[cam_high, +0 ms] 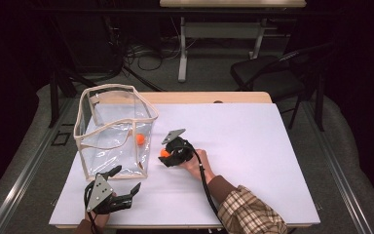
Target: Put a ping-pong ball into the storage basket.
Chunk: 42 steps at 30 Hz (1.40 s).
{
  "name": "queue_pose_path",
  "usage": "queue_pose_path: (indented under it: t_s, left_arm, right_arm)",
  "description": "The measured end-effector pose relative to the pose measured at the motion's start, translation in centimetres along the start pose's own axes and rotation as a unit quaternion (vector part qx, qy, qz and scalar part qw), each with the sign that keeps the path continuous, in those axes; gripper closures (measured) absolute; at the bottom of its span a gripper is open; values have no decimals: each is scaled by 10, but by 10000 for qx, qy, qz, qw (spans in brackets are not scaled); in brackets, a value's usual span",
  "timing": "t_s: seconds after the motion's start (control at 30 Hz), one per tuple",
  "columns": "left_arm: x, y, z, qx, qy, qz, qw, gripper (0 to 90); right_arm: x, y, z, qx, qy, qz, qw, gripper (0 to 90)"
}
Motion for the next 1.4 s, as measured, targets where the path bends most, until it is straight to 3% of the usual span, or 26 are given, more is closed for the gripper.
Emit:
queue_pose_path:
  t_s: [0.17, 0.53, 1.4]
  left_arm:
    - [0, 0, 0, 9, -4, 6, 10000, 158]
    - [0, 0, 0, 6, -1, 4, 10000, 158]
    - [0, 0, 0, -9, -23, -4, 10000, 158]
  right_arm:
    - [1, -1, -2, 17, 13, 18, 10000, 496]
    - [-4, 5, -4, 64, 14, -152, 9999, 504]
    - [-8, 25, -14, 223, -122, -201, 9995, 506]
Point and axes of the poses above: each handheld gripper's, and its own axes: y roughly backward along the jaws, x roughly out of its underside, z roughly to its left, the point moved 7 cm from there along -y, roughly forward along the jaws, and after that the axes turned 8 degrees about -z, right-handed, at the moved point
